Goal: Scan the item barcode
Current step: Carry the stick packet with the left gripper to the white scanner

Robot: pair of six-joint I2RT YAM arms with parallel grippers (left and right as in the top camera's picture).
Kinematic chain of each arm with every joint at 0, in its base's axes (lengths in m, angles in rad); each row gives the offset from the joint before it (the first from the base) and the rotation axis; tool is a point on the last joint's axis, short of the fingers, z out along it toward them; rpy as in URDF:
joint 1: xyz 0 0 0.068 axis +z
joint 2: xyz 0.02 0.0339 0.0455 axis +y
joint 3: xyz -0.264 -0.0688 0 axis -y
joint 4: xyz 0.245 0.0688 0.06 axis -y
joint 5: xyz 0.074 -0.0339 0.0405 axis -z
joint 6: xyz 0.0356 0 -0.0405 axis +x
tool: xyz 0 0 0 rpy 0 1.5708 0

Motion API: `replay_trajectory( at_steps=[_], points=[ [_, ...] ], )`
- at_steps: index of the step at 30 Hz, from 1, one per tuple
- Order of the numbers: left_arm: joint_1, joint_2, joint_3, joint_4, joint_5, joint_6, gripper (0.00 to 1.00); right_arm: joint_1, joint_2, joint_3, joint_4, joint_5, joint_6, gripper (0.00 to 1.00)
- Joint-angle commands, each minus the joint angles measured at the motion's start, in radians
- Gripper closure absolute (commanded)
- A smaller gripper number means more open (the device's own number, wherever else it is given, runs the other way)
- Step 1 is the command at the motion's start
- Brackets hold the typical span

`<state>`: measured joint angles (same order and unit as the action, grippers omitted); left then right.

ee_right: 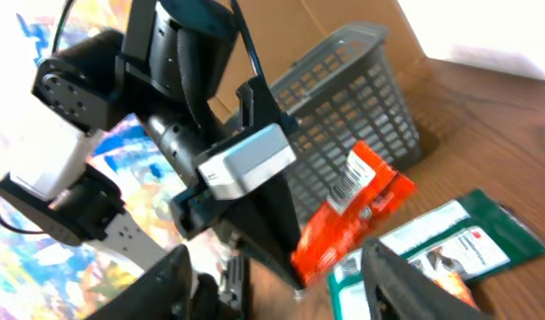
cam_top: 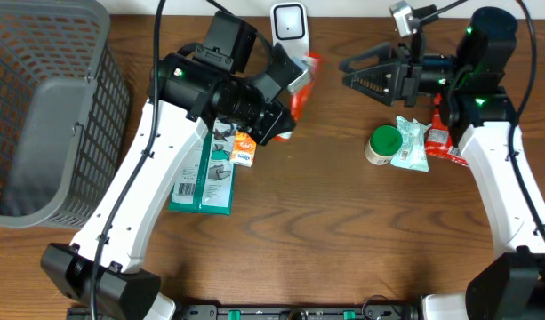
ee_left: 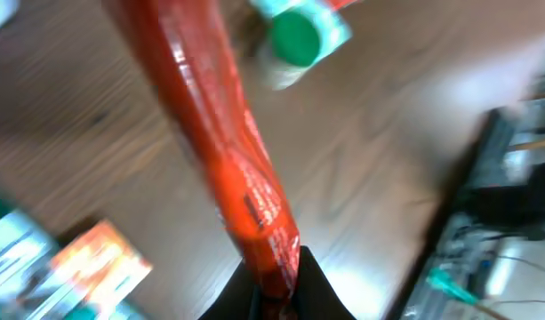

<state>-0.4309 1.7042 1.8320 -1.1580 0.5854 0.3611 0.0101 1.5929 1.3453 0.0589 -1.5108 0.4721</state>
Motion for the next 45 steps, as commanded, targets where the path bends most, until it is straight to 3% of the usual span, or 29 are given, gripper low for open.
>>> replay_trajectory(
  at_steps=[1, 3, 5, 7, 9, 14, 21, 26, 29, 31, 37, 40, 45],
  points=[
    [-0.024, 0.007, 0.034, -0.048, -0.344, -0.016, 0.93, -0.057, -0.014, -0.022, -0.049, 0.028, 0.002, 0.4],
    [-0.047, 0.007, 0.067, -0.08, -0.466, -0.016, 0.93, -0.087, -0.014, -0.022, -0.114, 0.08, 0.002, 0.38],
    [-0.063, 0.007, 0.096, -0.083, -0.481, -0.016, 0.93, -0.104, -0.014, -0.022, -0.159, 0.103, -0.007, 0.37],
    [-0.087, 0.009, 0.102, -0.082, -0.698, 0.006, 0.93, -0.114, -0.014, -0.022, -0.229, 0.153, -0.032, 0.34],
    [-0.094, 0.024, 0.102, -0.078, -0.808, 0.066, 0.93, -0.121, -0.014, -0.022, -0.326, 0.221, -0.08, 0.31],
    [-0.094, 0.077, 0.102, -0.064, -0.822, 0.156, 0.93, -0.113, -0.014, -0.022, -0.51, 0.294, -0.217, 0.26],
    [-0.089, 0.216, 0.101, 0.316, -1.056, 0.414, 0.93, -0.11, -0.014, -0.022, -0.683, 0.513, -0.22, 0.18],
    [-0.032, 0.372, 0.101, 0.699, -1.058, 0.598, 0.93, -0.11, -0.014, -0.022, -0.762, 0.694, -0.22, 0.11],
    [0.0, 0.435, 0.101, 0.842, -1.057, 0.618, 0.93, -0.11, -0.014, -0.022, -0.8, 0.806, -0.219, 0.01],
    [0.04, 0.513, 0.101, 0.977, -1.038, 0.619, 0.93, -0.11, -0.014, -0.022, -0.83, 0.918, -0.219, 0.01],
    [0.083, 0.677, 0.101, 1.09, -0.917, 0.693, 0.93, -0.11, -0.014, -0.022, -0.849, 1.1, -0.219, 0.01],
    [0.081, 0.761, 0.101, 1.174, -0.921, 0.775, 0.93, -0.11, -0.014, -0.022, -0.849, 1.111, -0.219, 0.01],
    [0.082, 0.793, 0.101, 1.278, -0.937, 0.795, 0.93, -0.11, -0.014, -0.022, -0.849, 1.111, -0.219, 0.01]
  ],
)
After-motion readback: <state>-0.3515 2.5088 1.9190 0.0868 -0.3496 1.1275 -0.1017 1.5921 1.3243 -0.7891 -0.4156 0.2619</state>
